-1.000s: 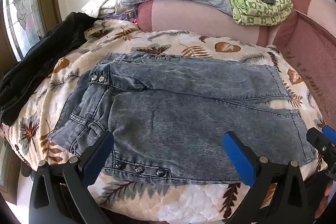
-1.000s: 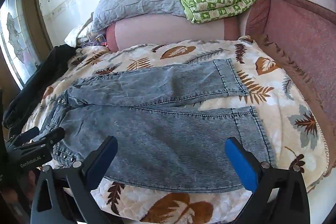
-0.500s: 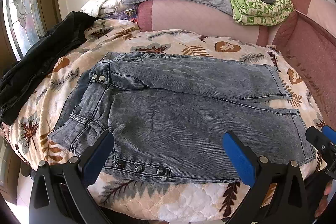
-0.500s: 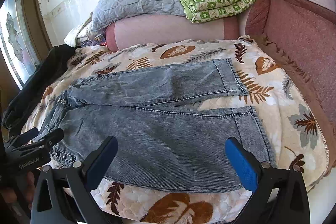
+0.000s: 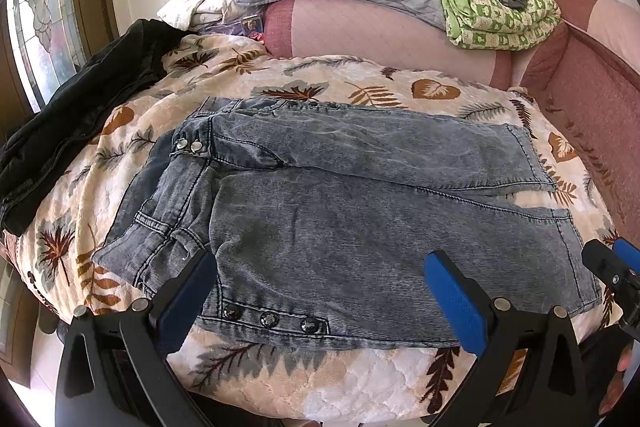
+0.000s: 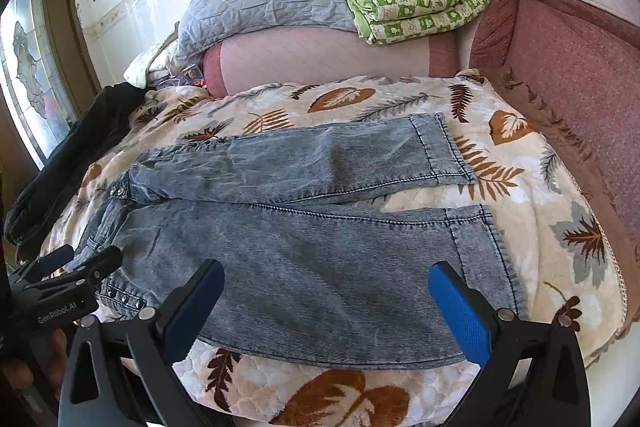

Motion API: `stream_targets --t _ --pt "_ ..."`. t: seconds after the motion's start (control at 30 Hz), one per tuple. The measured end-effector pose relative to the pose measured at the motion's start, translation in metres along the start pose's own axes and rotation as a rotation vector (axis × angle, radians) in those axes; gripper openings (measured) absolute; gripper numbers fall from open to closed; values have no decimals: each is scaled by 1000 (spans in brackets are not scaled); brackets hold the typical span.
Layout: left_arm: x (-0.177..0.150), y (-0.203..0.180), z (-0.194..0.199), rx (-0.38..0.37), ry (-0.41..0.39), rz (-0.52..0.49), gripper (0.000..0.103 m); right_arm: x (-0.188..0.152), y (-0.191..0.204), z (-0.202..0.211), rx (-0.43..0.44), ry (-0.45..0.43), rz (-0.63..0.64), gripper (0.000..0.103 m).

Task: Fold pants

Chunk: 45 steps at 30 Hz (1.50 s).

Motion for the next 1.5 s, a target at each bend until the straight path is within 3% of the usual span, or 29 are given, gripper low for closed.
stream_targets --t 1.5 --pt "0 5 0 -3 3 8 103 1 0 -3 10 9 -2 103"
Point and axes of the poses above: each gripper's, at about its wrist camera, not at the fingertips, and z roughly against the way its jaws point, y to its left, x to its top, the point moved 4 cm from there along -z, roughly the way its jaws point, and after that the axes turned 9 degrees about -x, right-handed, at the moved point
